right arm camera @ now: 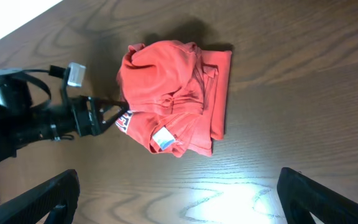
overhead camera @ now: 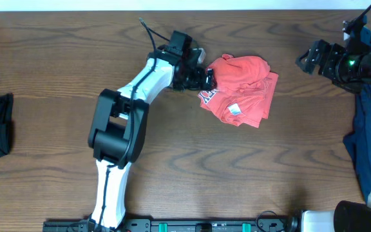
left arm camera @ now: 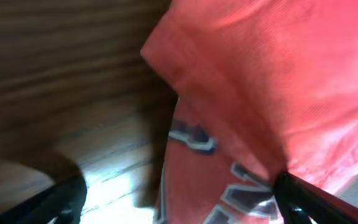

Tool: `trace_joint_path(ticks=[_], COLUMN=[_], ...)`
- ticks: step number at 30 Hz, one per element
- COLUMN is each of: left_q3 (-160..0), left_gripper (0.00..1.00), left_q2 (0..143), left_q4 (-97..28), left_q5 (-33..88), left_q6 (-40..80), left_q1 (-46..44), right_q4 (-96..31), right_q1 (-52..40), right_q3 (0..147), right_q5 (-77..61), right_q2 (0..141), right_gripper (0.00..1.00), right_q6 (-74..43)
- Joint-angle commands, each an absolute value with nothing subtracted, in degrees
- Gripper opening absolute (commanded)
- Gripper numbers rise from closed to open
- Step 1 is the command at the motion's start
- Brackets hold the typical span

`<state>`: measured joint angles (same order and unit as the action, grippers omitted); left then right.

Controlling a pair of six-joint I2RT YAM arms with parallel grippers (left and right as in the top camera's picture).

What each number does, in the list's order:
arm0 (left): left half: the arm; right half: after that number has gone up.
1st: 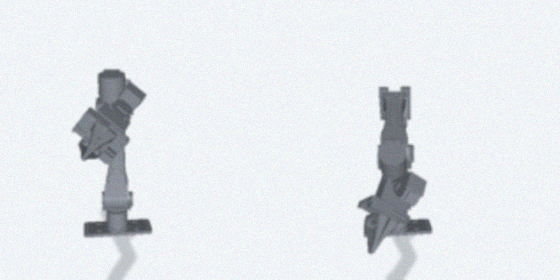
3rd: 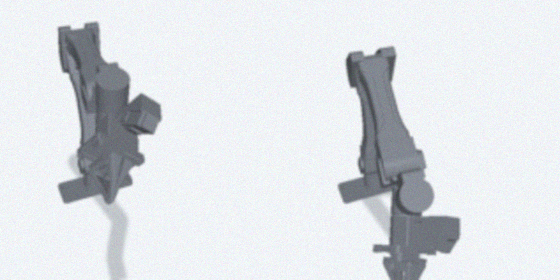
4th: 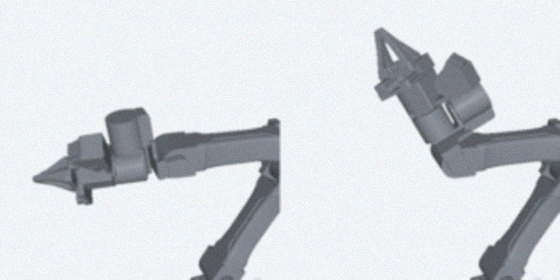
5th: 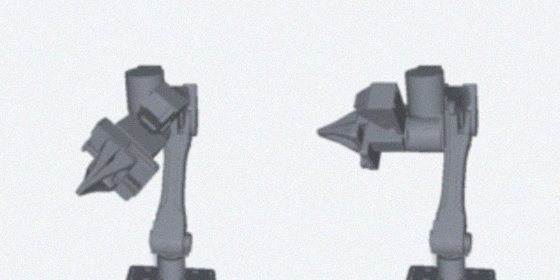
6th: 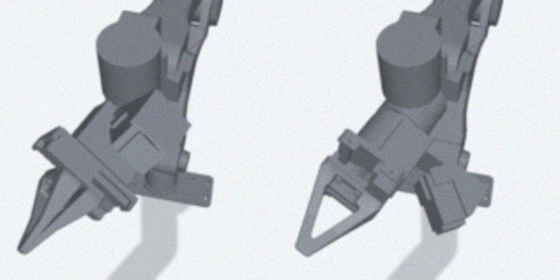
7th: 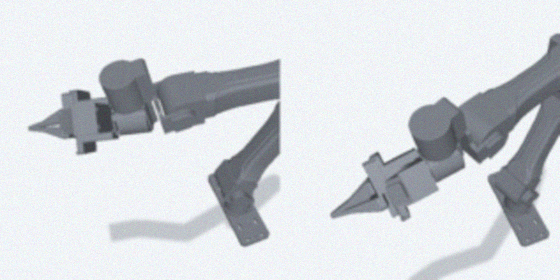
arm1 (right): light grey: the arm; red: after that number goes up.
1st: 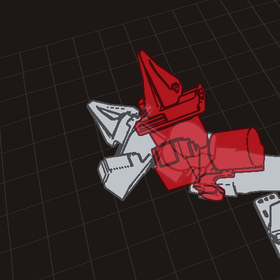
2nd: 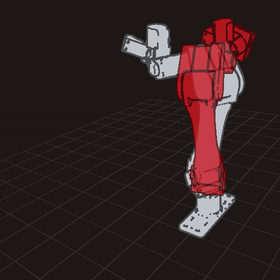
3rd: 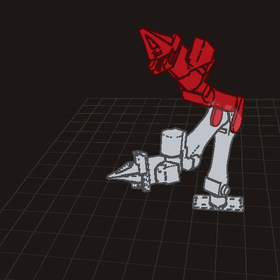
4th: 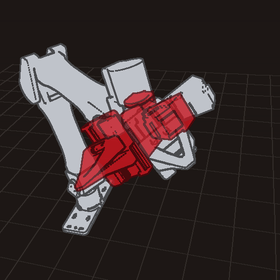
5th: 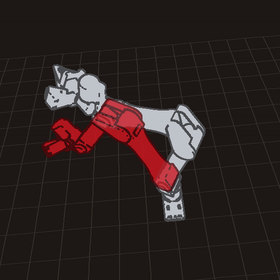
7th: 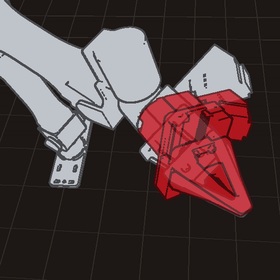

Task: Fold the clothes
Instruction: 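Carry the folded shirt with the left gripper to the table's back-left corner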

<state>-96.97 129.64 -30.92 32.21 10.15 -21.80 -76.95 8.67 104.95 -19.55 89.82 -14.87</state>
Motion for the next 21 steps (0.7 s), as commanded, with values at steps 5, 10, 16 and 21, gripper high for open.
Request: trace_joint_path(ticks=[5, 10, 16, 21], left_q3=[-96.55, -96.55, -96.57, -96.57], left_gripper=[0.98, 0.98, 0.98, 0.91], left_q2=[136.29, 136.86, 136.86, 136.86], left_q4=[-31.73, -31.22, -30.59, -29.28], left_q5=[42.06, 46.48, 47.00, 46.94], left_q6=[7.05, 4.73, 4.75, 5.08], left_q1=[-21.93, -22.96, -25.56, -28.45], right_q4=[-76.99, -76.97, -77.01, -77.03], right_q1=[8.16, 8.16, 8.16, 8.16], right_q3=[105.32, 105.32, 105.32, 105.32], right_q5=[-19.97, -19.97, -19.99, -19.99], right_q2=[88.77, 88.77, 88.77, 88.77], right_gripper=[0.99, 0.99, 0.99, 0.99], right_q6=[-15.40, -15.40, -15.40, -15.40])
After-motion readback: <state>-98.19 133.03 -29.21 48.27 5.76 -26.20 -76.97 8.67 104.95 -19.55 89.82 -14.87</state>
